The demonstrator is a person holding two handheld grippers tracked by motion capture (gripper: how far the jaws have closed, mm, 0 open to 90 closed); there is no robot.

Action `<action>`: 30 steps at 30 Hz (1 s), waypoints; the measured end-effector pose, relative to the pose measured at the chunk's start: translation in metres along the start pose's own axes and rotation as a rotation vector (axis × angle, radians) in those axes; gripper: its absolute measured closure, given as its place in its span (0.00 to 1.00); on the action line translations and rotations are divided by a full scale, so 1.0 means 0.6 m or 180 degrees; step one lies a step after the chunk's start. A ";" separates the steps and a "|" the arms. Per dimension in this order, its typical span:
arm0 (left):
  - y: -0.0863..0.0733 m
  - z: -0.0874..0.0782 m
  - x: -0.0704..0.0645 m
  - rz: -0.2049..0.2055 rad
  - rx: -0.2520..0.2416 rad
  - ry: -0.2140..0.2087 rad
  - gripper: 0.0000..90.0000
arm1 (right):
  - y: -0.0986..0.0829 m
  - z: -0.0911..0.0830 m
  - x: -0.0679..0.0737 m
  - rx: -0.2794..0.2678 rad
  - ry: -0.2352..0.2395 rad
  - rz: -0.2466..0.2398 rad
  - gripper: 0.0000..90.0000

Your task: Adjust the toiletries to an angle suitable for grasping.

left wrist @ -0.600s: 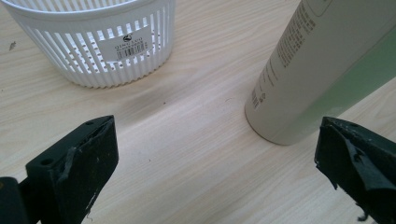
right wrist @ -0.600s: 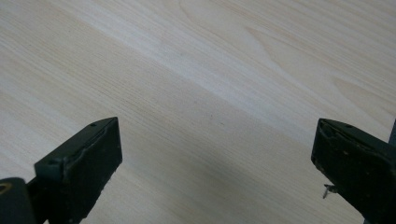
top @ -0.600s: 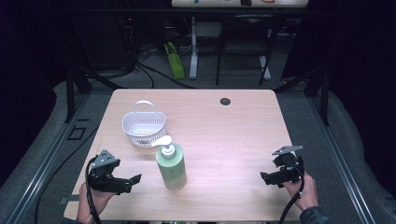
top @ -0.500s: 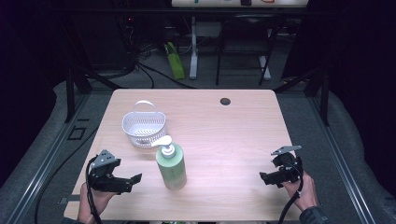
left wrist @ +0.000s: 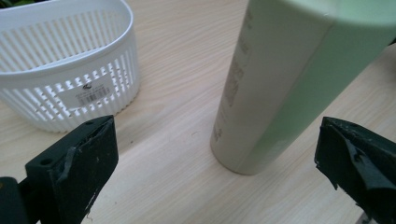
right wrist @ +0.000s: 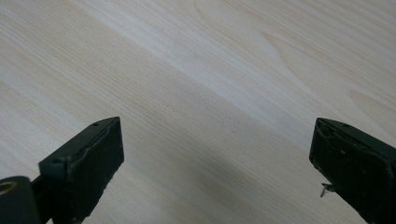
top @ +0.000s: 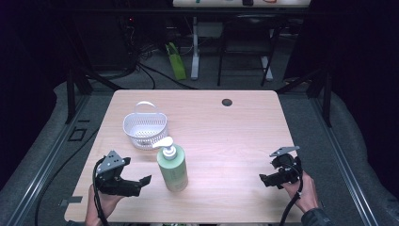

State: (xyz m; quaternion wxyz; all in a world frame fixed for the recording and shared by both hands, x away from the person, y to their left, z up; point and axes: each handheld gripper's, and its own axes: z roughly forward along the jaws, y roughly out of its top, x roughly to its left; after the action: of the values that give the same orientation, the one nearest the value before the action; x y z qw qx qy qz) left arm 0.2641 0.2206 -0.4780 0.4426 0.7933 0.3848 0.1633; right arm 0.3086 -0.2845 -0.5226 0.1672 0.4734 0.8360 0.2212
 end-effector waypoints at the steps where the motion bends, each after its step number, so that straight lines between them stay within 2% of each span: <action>1: 0.001 0.002 -0.003 0.0003 0.0008 -0.0022 0.00 | 0.001 0.000 0.000 -0.0003 -0.0006 -0.0011 0.03; 4: 0.003 0.006 -0.010 0.0030 0.0002 -0.0031 0.00 | 0.002 0.001 0.003 0.0005 0.0010 -0.0010 0.03; 6: 0.008 0.007 -0.016 0.0041 -0.0074 -0.0073 0.00 | 0.002 0.003 0.006 0.0016 0.0019 -0.0081 0.03; 10: 0.017 0.013 -0.030 0.0138 -0.0123 -0.0127 0.00 | 0.003 0.001 0.007 0.0001 0.0043 -0.0081 0.03; 15: 0.024 0.025 -0.042 0.0151 -0.0107 -0.0227 0.00 | 0.002 0.004 0.006 0.0017 0.0046 -0.0083 0.03; 17: 0.026 0.026 -0.044 0.0168 -0.0120 -0.0220 0.00 | 0.003 0.006 0.006 0.0027 0.0046 -0.0107 0.03; 22: 0.040 0.038 -0.055 0.0163 -0.0238 -0.0262 0.00 | 0.003 0.007 0.005 0.0028 0.0071 -0.0084 0.03; 24: 0.045 0.045 -0.060 0.0150 -0.0222 -0.0309 0.00 | 0.003 0.007 0.005 0.0034 0.0067 -0.0080 0.03; 28: 0.054 0.056 -0.072 0.0227 -0.0234 -0.0279 0.00 | 0.002 0.006 0.005 0.0027 0.0065 -0.0077 0.03; 30: 0.058 0.059 -0.075 0.0227 -0.0286 -0.0254 0.00 | 0.002 0.006 0.005 0.0026 0.0072 -0.0079 0.03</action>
State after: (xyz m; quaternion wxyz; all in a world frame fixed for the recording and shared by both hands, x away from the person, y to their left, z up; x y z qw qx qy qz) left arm 0.2724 0.1552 -0.4649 0.4866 0.7918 0.3306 0.1643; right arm 0.3095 -0.2805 -0.5252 0.1585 0.4612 0.8446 0.2210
